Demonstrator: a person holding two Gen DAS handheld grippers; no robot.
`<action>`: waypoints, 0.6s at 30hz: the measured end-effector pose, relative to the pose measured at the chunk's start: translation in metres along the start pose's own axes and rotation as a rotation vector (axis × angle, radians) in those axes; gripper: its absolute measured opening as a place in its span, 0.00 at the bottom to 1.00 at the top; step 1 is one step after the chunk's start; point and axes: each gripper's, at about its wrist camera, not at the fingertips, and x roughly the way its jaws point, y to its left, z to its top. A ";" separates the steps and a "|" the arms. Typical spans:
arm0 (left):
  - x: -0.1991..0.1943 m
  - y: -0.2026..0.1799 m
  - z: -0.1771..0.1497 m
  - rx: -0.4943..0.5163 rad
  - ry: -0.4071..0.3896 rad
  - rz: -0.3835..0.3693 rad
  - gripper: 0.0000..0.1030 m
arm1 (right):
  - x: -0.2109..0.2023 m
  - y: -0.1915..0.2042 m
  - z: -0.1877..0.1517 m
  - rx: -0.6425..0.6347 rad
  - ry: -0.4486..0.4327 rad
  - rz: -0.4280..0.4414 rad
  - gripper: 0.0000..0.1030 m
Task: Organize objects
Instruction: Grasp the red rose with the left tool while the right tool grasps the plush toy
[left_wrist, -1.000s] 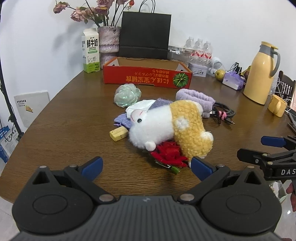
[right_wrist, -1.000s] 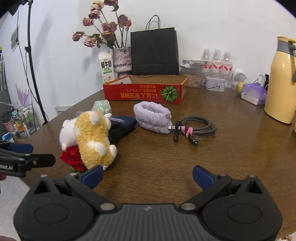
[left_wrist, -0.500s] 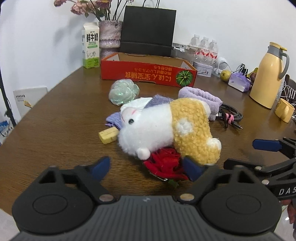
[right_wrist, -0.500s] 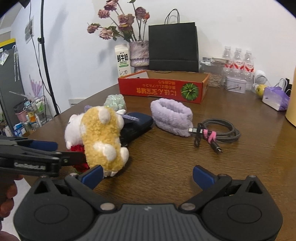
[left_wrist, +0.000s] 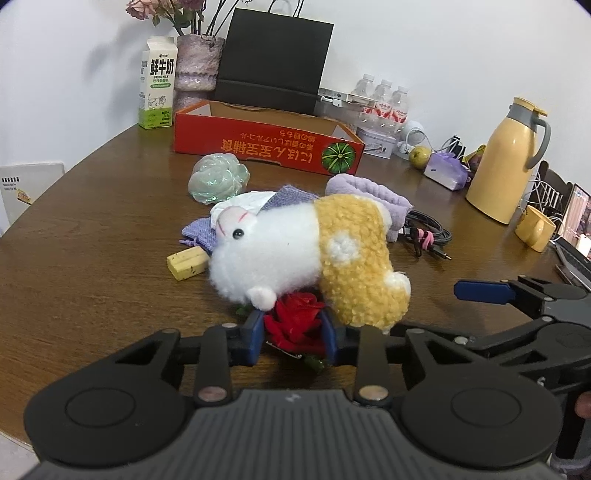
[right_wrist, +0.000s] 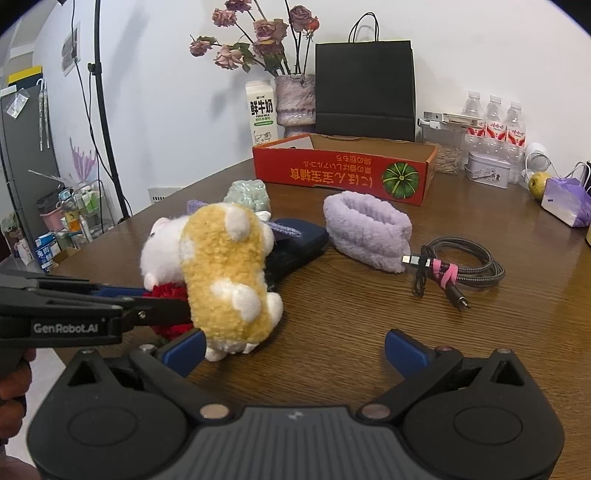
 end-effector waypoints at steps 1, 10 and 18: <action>-0.002 0.001 0.000 -0.002 0.003 -0.004 0.31 | 0.000 0.001 0.001 -0.001 0.000 -0.001 1.00; -0.019 0.017 -0.006 -0.006 0.006 -0.008 0.31 | 0.003 0.015 0.004 -0.025 0.000 0.008 1.00; -0.031 0.045 -0.007 -0.048 -0.017 0.057 0.31 | 0.017 0.032 0.011 -0.045 0.004 0.025 1.00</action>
